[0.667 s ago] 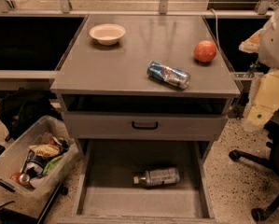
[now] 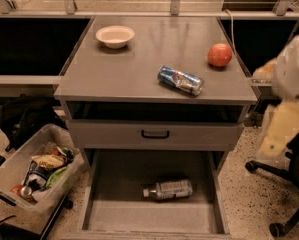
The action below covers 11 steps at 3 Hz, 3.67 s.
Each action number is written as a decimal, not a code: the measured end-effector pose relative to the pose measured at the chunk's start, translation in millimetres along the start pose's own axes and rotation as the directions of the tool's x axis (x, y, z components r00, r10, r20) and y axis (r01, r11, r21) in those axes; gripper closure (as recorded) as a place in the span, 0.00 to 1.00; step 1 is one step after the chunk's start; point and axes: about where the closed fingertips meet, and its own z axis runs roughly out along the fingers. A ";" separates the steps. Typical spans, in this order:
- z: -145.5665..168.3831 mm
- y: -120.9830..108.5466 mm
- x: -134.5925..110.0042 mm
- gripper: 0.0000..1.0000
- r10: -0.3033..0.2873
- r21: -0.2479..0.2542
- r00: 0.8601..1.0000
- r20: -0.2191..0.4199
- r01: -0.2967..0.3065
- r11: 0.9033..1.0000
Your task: Pick blue plastic bottle from middle drawer and place on counter
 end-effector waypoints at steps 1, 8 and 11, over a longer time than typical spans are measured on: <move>86.1 34.2 35.1 0.00 0.069 -0.137 0.997 0.030 -0.065 0.988; 382.1 120.2 70.0 0.00 0.231 -0.329 0.962 0.148 -0.172 0.928; 428.5 98.1 49.3 0.00 0.218 -0.282 0.949 0.226 -0.151 0.948</move>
Offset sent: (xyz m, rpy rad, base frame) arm -0.0159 -0.0073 -0.0821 0.0697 0.1098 -0.0219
